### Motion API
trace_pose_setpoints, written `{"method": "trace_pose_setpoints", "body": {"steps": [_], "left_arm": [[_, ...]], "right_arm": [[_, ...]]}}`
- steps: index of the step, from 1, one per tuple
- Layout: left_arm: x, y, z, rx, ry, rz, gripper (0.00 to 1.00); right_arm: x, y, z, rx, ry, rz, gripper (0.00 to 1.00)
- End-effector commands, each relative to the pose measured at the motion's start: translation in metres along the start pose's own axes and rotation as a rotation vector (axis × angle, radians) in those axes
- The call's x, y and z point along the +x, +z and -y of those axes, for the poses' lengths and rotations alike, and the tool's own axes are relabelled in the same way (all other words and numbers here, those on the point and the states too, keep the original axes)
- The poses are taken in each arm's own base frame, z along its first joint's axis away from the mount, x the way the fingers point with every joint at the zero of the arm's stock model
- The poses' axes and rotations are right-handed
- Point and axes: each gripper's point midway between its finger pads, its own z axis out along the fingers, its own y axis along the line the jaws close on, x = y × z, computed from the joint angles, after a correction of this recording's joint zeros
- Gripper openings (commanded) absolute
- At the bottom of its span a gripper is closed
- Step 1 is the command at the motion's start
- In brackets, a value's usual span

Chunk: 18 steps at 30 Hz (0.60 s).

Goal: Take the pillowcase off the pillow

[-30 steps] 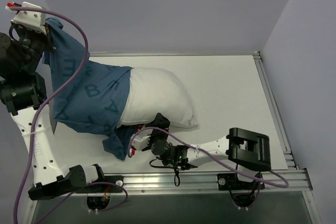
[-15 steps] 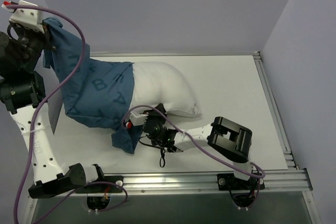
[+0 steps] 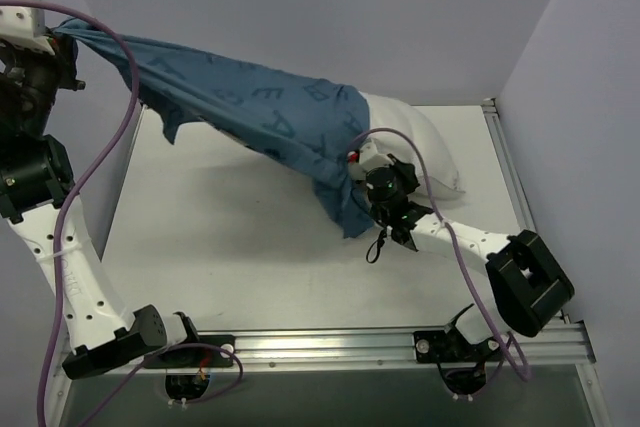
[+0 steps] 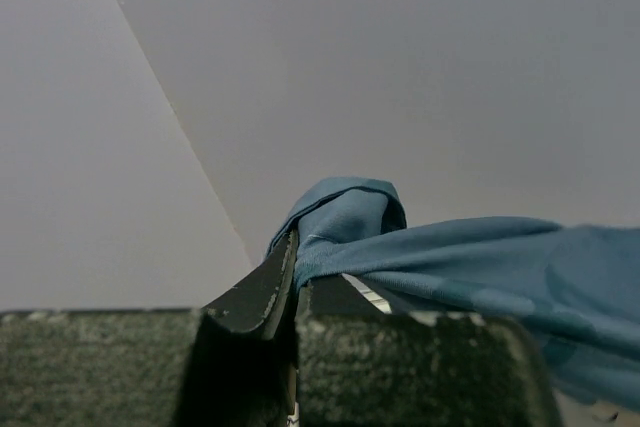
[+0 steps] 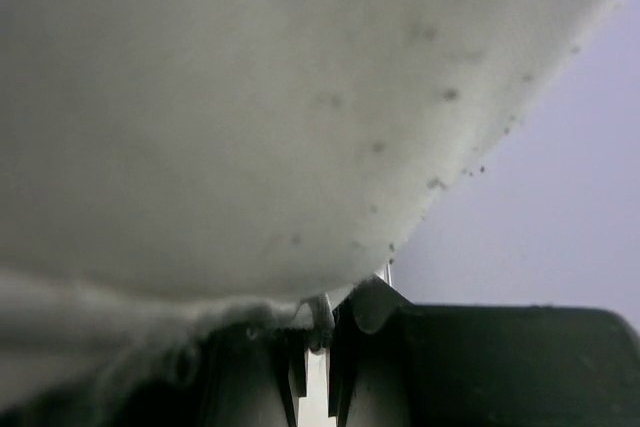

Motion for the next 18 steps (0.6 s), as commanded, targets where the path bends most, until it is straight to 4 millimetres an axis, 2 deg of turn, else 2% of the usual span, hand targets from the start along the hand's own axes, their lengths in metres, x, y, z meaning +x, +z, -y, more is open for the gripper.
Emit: {"method": "trace_pose_setpoints", "body": {"steps": [1,3,4,5,6,7,8,9,11,12,13,14,16,17,18], "left_arm": [[-0.079,-0.016,-0.03,-0.152,0.087,0.212,0.02],[-0.084,-0.016,-0.045,-0.206,0.094,0.219,0.02],[-0.087,-0.017,-0.051,-0.229,0.101,0.223,0.02],[-0.105,-0.025,-0.06,-0.27,0.128,0.255,0.02],[-0.101,-0.02,-0.072,-0.298,0.126,0.244,0.02],[-0.108,-0.023,-0.083,-0.341,0.132,0.258,0.02],[-0.133,-0.038,-0.093,-0.394,0.174,0.308,0.02],[-0.129,-0.03,-0.108,-0.414,0.136,0.311,0.02],[-0.14,-0.035,-0.122,-0.442,0.137,0.339,0.02],[-0.155,-0.034,-0.122,-0.436,0.152,0.381,0.02],[-0.159,-0.034,-0.121,-0.43,0.152,0.394,0.02],[-0.164,-0.031,-0.111,-0.376,0.134,0.411,0.02],[-0.16,-0.025,-0.097,-0.289,0.104,0.407,0.02],[-0.165,-0.023,-0.079,-0.201,0.113,0.431,0.02],[-0.178,-0.033,-0.054,-0.147,0.1,0.465,0.02]], "right_arm": [[0.054,0.014,0.047,0.12,0.077,-0.177,0.0],[0.071,0.021,0.055,0.138,0.072,-0.226,0.0],[0.083,0.028,0.066,0.165,0.083,-0.265,0.0],[0.091,0.031,0.069,0.168,0.094,-0.292,0.0],[0.097,0.034,0.07,0.166,0.105,-0.307,0.0],[0.102,0.037,0.074,0.167,0.121,-0.317,0.0],[0.111,0.04,0.082,0.189,0.145,-0.341,0.0],[0.114,0.041,0.085,0.192,0.156,-0.347,0.0],[0.12,0.045,0.09,0.194,0.178,-0.356,0.0],[0.122,0.046,0.089,0.188,0.178,-0.362,0.0],[0.123,0.048,0.088,0.182,0.181,-0.362,0.0],[0.123,0.049,0.087,0.175,0.182,-0.364,0.0],[0.122,0.05,0.082,0.154,0.199,-0.359,0.0],[0.12,0.05,0.08,0.141,0.204,-0.353,0.0],[0.117,0.05,0.08,0.125,0.22,-0.333,0.0]]}}
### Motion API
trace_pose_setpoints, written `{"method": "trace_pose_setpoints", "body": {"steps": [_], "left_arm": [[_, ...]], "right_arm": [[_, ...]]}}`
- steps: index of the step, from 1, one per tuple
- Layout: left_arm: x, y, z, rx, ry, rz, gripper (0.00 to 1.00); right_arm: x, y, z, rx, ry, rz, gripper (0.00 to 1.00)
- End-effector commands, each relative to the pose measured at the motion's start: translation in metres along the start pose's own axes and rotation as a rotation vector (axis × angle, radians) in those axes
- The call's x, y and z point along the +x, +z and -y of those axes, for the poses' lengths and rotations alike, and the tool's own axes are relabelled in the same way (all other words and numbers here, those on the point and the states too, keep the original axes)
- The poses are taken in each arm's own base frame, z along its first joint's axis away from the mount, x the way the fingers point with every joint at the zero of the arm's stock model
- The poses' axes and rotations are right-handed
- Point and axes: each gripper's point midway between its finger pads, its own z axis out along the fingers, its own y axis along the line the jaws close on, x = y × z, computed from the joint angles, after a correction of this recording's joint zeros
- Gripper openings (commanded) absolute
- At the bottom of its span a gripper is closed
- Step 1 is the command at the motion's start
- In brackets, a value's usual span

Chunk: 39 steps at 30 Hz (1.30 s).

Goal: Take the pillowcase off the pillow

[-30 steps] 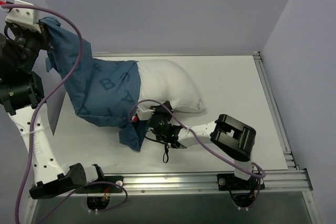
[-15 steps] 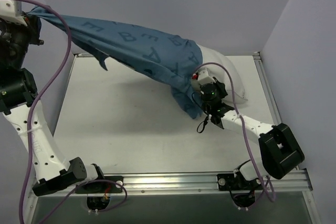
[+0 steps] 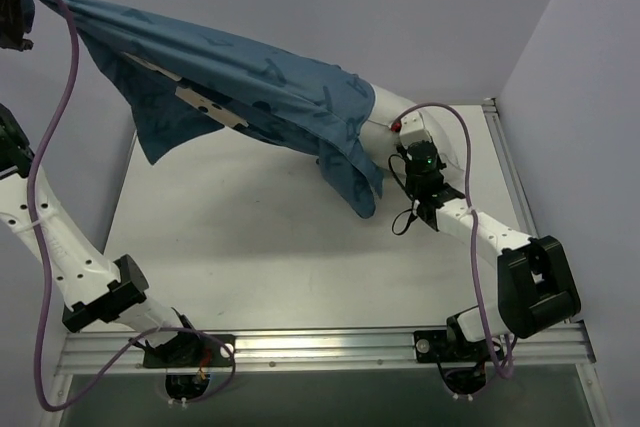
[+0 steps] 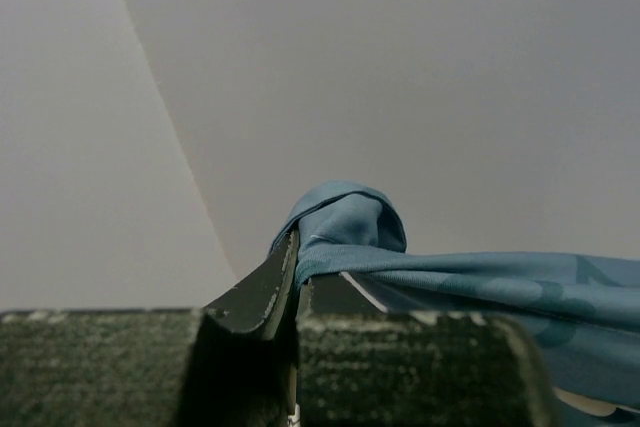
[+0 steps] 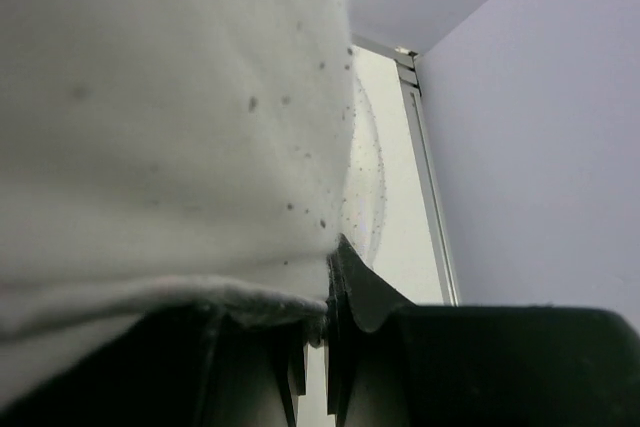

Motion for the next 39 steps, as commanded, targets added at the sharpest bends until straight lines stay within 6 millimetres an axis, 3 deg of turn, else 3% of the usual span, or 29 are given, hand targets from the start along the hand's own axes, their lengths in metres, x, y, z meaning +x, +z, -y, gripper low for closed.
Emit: {"method": "trace_pose_setpoints", "body": {"steps": [1,4,5,6,7,9,10,12,13,16,17,19,20,21,23,24,25,27,28,30,31,35,36,37,38,39], "left_arm": [[-0.089,-0.025,-0.006,-0.125,0.126,0.313,0.02],[-0.102,-0.034,-0.004,-0.175,0.142,0.362,0.02],[-0.097,-0.033,-0.014,-0.222,0.125,0.331,0.02],[-0.084,-0.025,-0.041,-0.307,0.116,0.308,0.02],[-0.112,-0.038,-0.042,-0.343,0.158,0.36,0.02],[-0.089,-0.027,-0.075,-0.407,0.12,0.304,0.02],[-0.093,-0.032,-0.081,-0.427,0.13,0.312,0.02],[-0.095,-0.032,-0.077,-0.401,0.117,0.312,0.02],[-0.088,-0.026,-0.06,-0.308,0.111,0.276,0.02],[-0.048,-0.016,-0.005,-0.06,0.048,0.173,0.02],[-0.015,-0.017,0.029,0.025,0.041,0.12,0.02],[0.025,-0.025,0.074,0.154,0.04,0.044,0.02],[0.041,-0.043,0.096,0.202,0.075,-0.007,0.02],[0.095,-0.045,0.12,0.274,0.01,-0.119,0.02],[0.139,-0.071,0.137,0.314,-0.026,-0.244,0.02],[0.162,-0.08,0.139,0.317,-0.029,-0.303,0.02],[0.201,-0.092,0.142,0.322,-0.05,-0.395,0.02],[0.232,-0.114,0.136,0.296,0.019,-0.484,0.02],[0.26,-0.126,0.136,0.289,0.02,-0.55,0.02],[0.284,-0.146,0.133,0.29,0.094,-0.623,0.02],[0.311,-0.165,0.139,0.325,0.088,-0.708,0.02],[0.354,-0.214,0.153,0.464,0.155,-0.859,0.04],[0.359,-0.224,0.158,0.502,0.157,-0.883,0.08],[0.365,-0.243,0.172,0.578,0.109,-0.935,0.24],[0.369,-0.253,0.178,0.655,0.127,-0.951,0.36],[0.369,-0.262,0.184,0.708,0.116,-0.964,0.49]], "right_arm": [[0.083,-0.011,0.055,0.196,-0.089,-0.302,0.0],[0.082,-0.012,0.059,0.188,-0.085,-0.298,0.0],[0.085,-0.011,0.061,0.193,-0.088,-0.311,0.0],[0.088,-0.008,0.063,0.195,-0.084,-0.325,0.0],[0.098,-0.006,0.068,0.203,-0.066,-0.357,0.0],[0.107,-0.001,0.069,0.203,-0.059,-0.384,0.0],[0.11,0.002,0.069,0.195,-0.054,-0.388,0.0],[0.11,0.004,0.067,0.188,-0.042,-0.389,0.0],[0.109,0.004,0.065,0.172,-0.036,-0.381,0.0],[0.09,0.004,0.053,0.104,-0.005,-0.304,0.0],[0.076,-0.002,0.044,0.077,0.003,-0.256,0.0],[0.064,-0.01,0.032,0.036,0.014,-0.212,0.0],[0.054,-0.021,0.02,0.011,0.007,-0.182,0.0],[0.053,-0.026,0.014,-0.001,0.017,-0.178,0.0],[0.052,-0.039,0.007,-0.028,0.03,-0.182,0.0],[0.047,-0.045,-0.001,-0.056,0.039,-0.171,0.0],[0.048,-0.05,-0.004,-0.075,0.045,-0.178,0.0],[0.034,-0.057,-0.008,-0.11,0.054,-0.148,0.0],[0.033,-0.06,-0.009,-0.124,0.037,-0.157,0.0],[0.027,-0.063,-0.008,-0.139,0.032,-0.161,0.0],[0.032,-0.066,-0.008,-0.148,0.016,-0.192,0.0],[0.031,-0.078,-0.01,-0.217,0.006,-0.212,0.02],[0.029,-0.081,-0.011,-0.238,0.01,-0.21,0.07],[0.023,-0.085,-0.012,-0.268,0.013,-0.206,0.14],[0.017,-0.089,-0.009,-0.28,0.025,-0.193,0.29],[0.011,-0.093,-0.008,-0.3,0.026,-0.181,0.36]]}}
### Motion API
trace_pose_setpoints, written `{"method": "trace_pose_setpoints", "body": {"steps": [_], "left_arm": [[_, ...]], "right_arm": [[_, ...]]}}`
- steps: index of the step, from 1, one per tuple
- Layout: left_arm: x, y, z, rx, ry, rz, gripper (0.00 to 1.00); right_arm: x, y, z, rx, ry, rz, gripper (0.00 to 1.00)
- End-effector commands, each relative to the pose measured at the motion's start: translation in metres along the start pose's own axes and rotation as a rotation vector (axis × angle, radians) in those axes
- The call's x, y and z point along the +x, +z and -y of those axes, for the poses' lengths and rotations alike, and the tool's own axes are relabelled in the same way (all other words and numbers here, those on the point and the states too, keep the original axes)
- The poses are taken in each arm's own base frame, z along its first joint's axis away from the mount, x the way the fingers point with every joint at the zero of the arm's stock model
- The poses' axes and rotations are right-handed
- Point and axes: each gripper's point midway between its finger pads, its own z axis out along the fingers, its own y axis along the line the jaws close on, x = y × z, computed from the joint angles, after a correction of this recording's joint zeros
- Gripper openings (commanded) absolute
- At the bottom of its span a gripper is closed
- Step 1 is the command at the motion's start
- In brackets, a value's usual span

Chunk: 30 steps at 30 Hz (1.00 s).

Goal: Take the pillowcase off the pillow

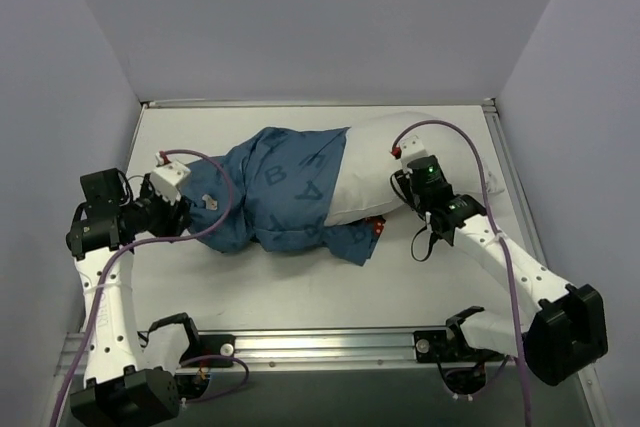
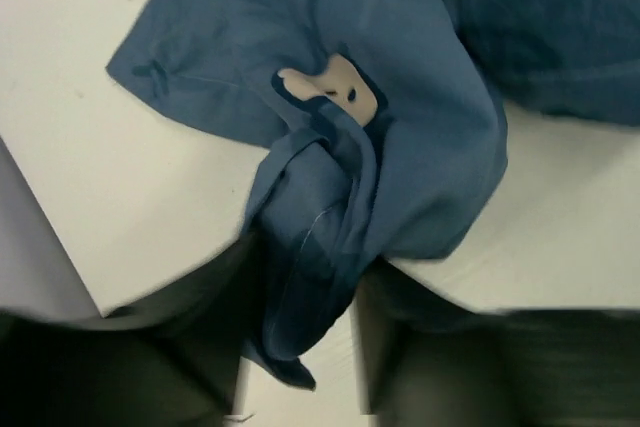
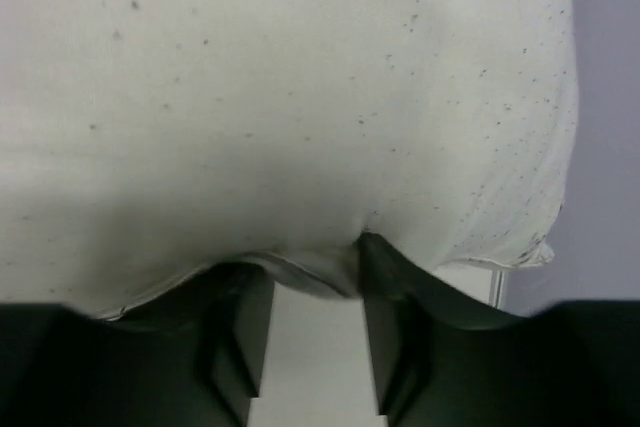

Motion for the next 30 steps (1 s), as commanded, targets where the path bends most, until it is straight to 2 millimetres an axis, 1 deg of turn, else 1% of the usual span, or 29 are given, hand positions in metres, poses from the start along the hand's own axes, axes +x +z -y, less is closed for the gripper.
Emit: {"method": "trace_pose_setpoints", "body": {"steps": [1,2,3,4,5,6,7,8,9,10,11,12,13,14,15,17,18,19,20,21,22,23,24,25,26,27,28,29,30], "left_arm": [[0.031,-0.016,0.056,0.264,0.08,-0.093,0.7],[0.035,-0.018,0.062,0.323,0.113,-0.104,0.8],[0.03,-0.023,0.066,0.355,0.132,-0.102,0.9],[0.035,-0.033,0.081,0.428,0.106,-0.134,0.96],[0.03,-0.034,0.084,0.489,0.122,-0.123,0.94],[0.016,-0.04,0.081,0.502,0.159,-0.101,0.94],[0.014,-0.052,0.092,0.568,0.137,-0.115,0.94],[0.003,-0.046,0.086,0.585,0.105,-0.1,0.94],[-0.008,-0.045,0.083,0.591,0.104,-0.077,0.94],[-0.026,-0.041,0.071,0.569,0.093,-0.049,0.94],[-0.039,-0.036,0.062,0.535,0.058,-0.018,0.94],[-0.054,-0.027,0.055,0.503,-0.008,0.006,0.94],[-0.081,-0.005,0.025,0.387,0.017,0.087,0.94],[-0.091,0.006,0.02,0.344,-0.137,0.068,0.95],[-0.103,0.029,0.013,0.254,-0.072,0.057,0.97],[-0.112,0.05,0.022,0.21,-0.034,0.026,1.0],[-0.114,0.061,0.022,0.175,-0.011,0.007,0.9],[-0.121,0.076,0.03,0.207,-0.002,0.006,0.86],[-0.123,0.082,0.031,0.214,-0.004,0.001,0.82],[-0.124,0.09,0.029,0.211,-0.006,-0.01,0.81],[-0.12,0.106,0.027,0.196,0.009,-0.047,0.81],[-0.123,0.112,0.023,0.176,0.04,-0.053,0.81],[-0.121,0.12,0.019,0.162,0.056,-0.069,0.84],[-0.113,0.135,0.011,0.133,0.07,-0.111,0.86],[-0.099,0.153,0.003,0.115,0.091,-0.17,0.86],[-0.1,0.153,0.002,0.114,0.091,-0.169,0.86],[-0.091,0.157,0.004,0.127,0.094,-0.199,0.86],[-0.084,0.163,0.014,0.193,0.098,-0.213,0.86],[-0.075,0.165,0.025,0.245,0.095,-0.229,0.86]], "right_arm": [[-0.035,-0.033,0.009,-0.077,0.057,0.084,0.43],[-0.047,-0.042,0.013,-0.095,0.066,0.118,0.55],[-0.047,-0.048,0.011,-0.124,0.051,0.11,0.58],[-0.053,-0.054,0.009,-0.154,0.049,0.128,0.61],[-0.074,-0.068,0.004,-0.235,0.053,0.189,0.66],[-0.079,-0.077,-0.001,-0.288,0.038,0.203,0.68],[-0.091,-0.085,-0.005,-0.333,0.046,0.238,0.75],[-0.112,-0.1,-0.01,-0.412,0.061,0.302,0.78],[-0.124,-0.107,-0.012,-0.441,0.099,0.33,0.8],[-0.134,-0.107,-0.016,-0.465,0.123,0.335,0.85],[-0.145,-0.108,-0.016,-0.475,0.15,0.349,0.86],[-0.165,-0.114,-0.01,-0.476,0.177,0.391,0.86],[-0.17,-0.098,-0.017,-0.477,0.211,0.351,0.85],[-0.176,-0.09,-0.015,-0.457,0.236,0.334,0.85],[-0.185,-0.072,-0.013,-0.409,0.277,0.295,0.82],[-0.192,-0.055,-0.011,-0.375,0.312,0.26,0.8],[-0.202,-0.05,-0.007,-0.362,0.342,0.266,0.79],[-0.199,-0.031,-0.011,-0.334,0.381,0.223,0.78],[-0.199,-0.021,-0.012,-0.321,0.398,0.211,0.77],[-0.2,-0.013,-0.013,-0.308,0.414,0.202,0.76],[-0.193,0.006,-0.016,-0.284,0.419,0.162,0.74],[-0.188,0.014,-0.018,-0.278,0.434,0.14,0.73],[-0.185,0.022,-0.02,-0.276,0.446,0.124,0.72],[-0.172,0.035,-0.026,-0.283,0.452,0.085,0.7],[-0.153,0.049,-0.035,-0.276,0.471,0.046,0.69],[-0.157,0.049,-0.035,-0.276,0.482,0.061,0.69],[-0.151,0.053,-0.037,-0.275,0.483,0.05,0.69],[-0.135,0.059,-0.044,-0.273,0.48,0.015,0.69],[-0.127,0.063,-0.047,-0.266,0.478,-0.003,0.7]]}}
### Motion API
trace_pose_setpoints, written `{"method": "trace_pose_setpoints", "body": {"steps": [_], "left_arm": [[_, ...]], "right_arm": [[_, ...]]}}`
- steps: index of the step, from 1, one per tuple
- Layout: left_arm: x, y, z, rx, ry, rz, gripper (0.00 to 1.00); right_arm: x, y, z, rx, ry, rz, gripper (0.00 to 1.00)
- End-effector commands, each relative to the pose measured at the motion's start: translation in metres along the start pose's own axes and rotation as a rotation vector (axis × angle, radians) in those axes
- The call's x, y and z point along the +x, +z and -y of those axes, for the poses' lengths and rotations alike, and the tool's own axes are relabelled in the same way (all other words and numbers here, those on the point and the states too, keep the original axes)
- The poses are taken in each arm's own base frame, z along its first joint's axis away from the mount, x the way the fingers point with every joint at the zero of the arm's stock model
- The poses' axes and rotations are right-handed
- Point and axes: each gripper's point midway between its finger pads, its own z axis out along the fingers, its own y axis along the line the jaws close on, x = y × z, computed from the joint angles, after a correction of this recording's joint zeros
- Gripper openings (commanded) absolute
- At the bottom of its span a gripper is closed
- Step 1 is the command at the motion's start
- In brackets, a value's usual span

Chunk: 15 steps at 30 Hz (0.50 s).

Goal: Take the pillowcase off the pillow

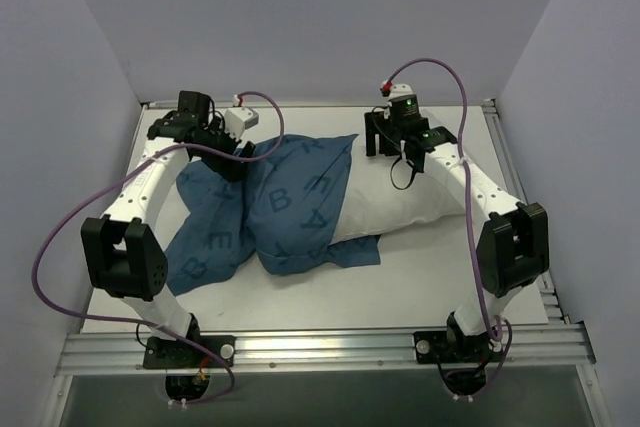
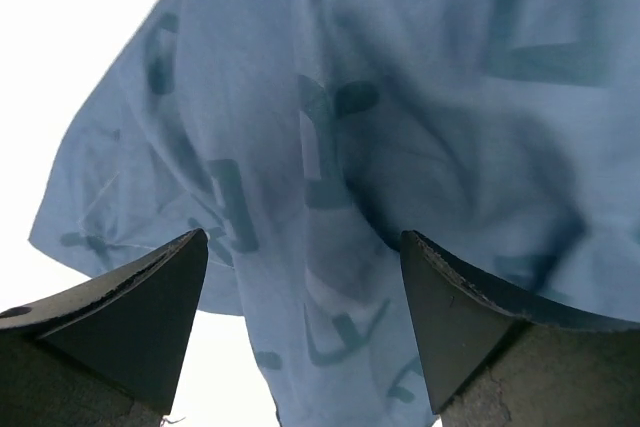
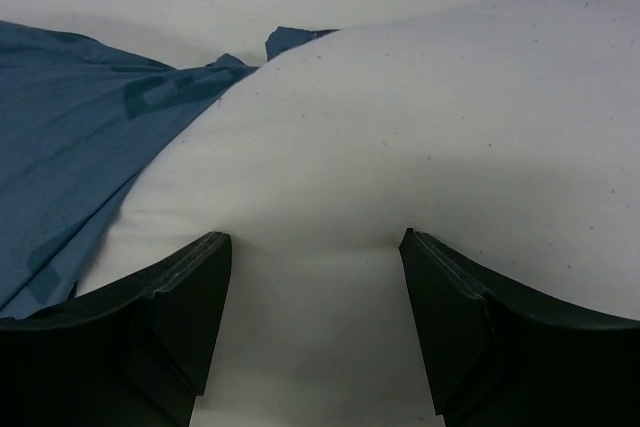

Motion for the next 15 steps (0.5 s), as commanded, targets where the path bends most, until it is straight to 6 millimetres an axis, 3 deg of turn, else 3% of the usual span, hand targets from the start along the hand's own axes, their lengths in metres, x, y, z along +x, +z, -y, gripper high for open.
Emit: {"method": "trace_pose_setpoints", "body": {"steps": [1,3,4,5,6,9,10,12,13,15], "left_arm": [[-0.002,0.01,0.005,0.039,0.048,0.005,0.86],[0.003,0.015,0.006,0.014,0.049,-0.001,0.6],[0.007,0.021,0.003,-0.003,0.042,-0.002,0.42],[0.011,0.023,-0.001,-0.017,0.032,-0.012,0.16],[0.013,0.022,-0.006,-0.038,0.026,-0.019,0.02],[0.019,0.011,-0.03,-0.098,-0.049,-0.005,0.02],[0.024,0.002,-0.051,-0.159,-0.089,0.001,0.02],[0.022,-0.019,-0.079,-0.252,-0.139,0.038,0.02],[0.029,-0.045,-0.111,-0.352,-0.187,0.067,0.02],[0.023,-0.08,-0.141,-0.471,-0.211,0.121,0.02]], "right_arm": [[0.012,0.005,0.01,0.052,0.061,0.004,0.7],[0.036,0.016,0.019,0.092,0.06,-0.048,0.69],[0.045,0.021,0.023,0.105,0.07,-0.067,0.66],[0.052,0.024,0.027,0.114,0.079,-0.081,0.64],[0.059,0.026,0.035,0.127,0.093,-0.1,0.62],[0.089,0.033,0.049,0.161,0.116,-0.167,0.58],[0.108,0.035,0.057,0.183,0.125,-0.207,0.54],[0.127,0.04,0.065,0.196,0.16,-0.236,0.49],[0.151,0.043,0.072,0.197,0.179,-0.291,0.44],[0.169,0.048,0.078,0.207,0.195,-0.324,0.38]]}}
